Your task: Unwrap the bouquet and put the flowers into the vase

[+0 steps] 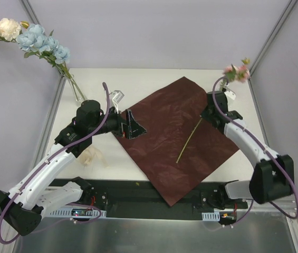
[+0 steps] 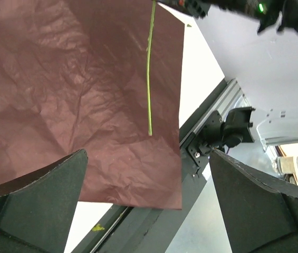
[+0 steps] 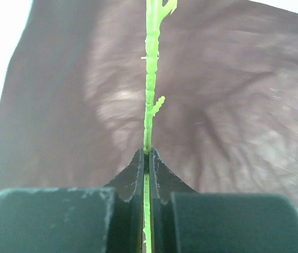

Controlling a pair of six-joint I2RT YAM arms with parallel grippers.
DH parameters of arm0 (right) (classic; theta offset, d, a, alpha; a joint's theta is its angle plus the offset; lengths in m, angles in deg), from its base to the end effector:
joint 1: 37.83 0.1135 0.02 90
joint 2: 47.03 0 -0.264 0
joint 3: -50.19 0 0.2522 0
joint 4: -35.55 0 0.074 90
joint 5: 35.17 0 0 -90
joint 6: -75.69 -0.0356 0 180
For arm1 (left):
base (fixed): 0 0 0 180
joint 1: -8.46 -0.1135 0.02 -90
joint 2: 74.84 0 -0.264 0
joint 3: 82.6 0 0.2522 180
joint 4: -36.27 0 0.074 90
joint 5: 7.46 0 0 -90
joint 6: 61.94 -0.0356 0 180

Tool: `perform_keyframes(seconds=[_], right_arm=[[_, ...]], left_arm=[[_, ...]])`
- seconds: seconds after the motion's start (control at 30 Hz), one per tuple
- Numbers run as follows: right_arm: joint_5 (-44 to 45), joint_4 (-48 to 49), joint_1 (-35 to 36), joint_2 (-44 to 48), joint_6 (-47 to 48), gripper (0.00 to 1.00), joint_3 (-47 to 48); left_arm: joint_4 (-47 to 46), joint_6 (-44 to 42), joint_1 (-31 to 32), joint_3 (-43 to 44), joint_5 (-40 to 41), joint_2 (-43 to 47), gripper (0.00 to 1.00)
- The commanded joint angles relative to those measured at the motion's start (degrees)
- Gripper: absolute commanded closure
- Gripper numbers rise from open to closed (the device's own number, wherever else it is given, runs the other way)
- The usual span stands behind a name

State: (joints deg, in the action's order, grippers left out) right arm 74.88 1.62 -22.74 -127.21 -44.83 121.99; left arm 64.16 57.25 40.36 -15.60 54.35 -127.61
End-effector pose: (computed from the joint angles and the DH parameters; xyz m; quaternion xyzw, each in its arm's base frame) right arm 0.2966 0.0673 0.2646 0.1906 0.8831 0.0075 0.4287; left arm 0.1670 -0.1237 0.3608 0.1685 0.7587 -0.4695 0.4189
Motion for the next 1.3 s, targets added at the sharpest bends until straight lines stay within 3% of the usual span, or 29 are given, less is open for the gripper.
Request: perform_keyframes(seconds=[0.0,0.2,0.6,0.73,1.03,1.17,1.2,1.27], right_arm=[[-3.44,14.87,9.5,10.64,16.01,1.0,-4.51],[-15.82,31.31,17.68,20.94,18.13,0.99,-12.24],[-26.47,33.26,30.08,23.23,23.49,1.0,-8.12],[-27.96,32.56,32.54,23.23,25.34,1.0,-7.33],[-26.74,30.98,36.05,22.53,28.5,1.0,-6.19],[-25.77,29.13,37.9,21.47,30.17,1.0,-4.96],[-25.16,28.69,38.25,20.86,32.0,1.0,-4.17],[-24.54,26.5,38.52,20.33,32.28,0.96,-3.2]], left_arm=[[-0.95,0.69,0.18,5.39,0.06,-3.03,0.01],[-0.95,2.18,0.18,11.8,0.94,-8.74,0.02],[-1.91,2.1,0.27,24.55,-1.96,-19.47,0.1],[-1.91,2.36,0.36,26.83,-2.58,-21.31,0.33],[-2.18,2.89,0.36,27.89,-2.84,-22.02,0.58],[-2.27,2.37,0.36,28.68,-2.49,-22.37,0.81],[-2.27,1.67,0.27,28.86,-2.05,-22.37,1.0],[-2.27,-0.69,0.27,28.95,0.92,-21.59,1.0]])
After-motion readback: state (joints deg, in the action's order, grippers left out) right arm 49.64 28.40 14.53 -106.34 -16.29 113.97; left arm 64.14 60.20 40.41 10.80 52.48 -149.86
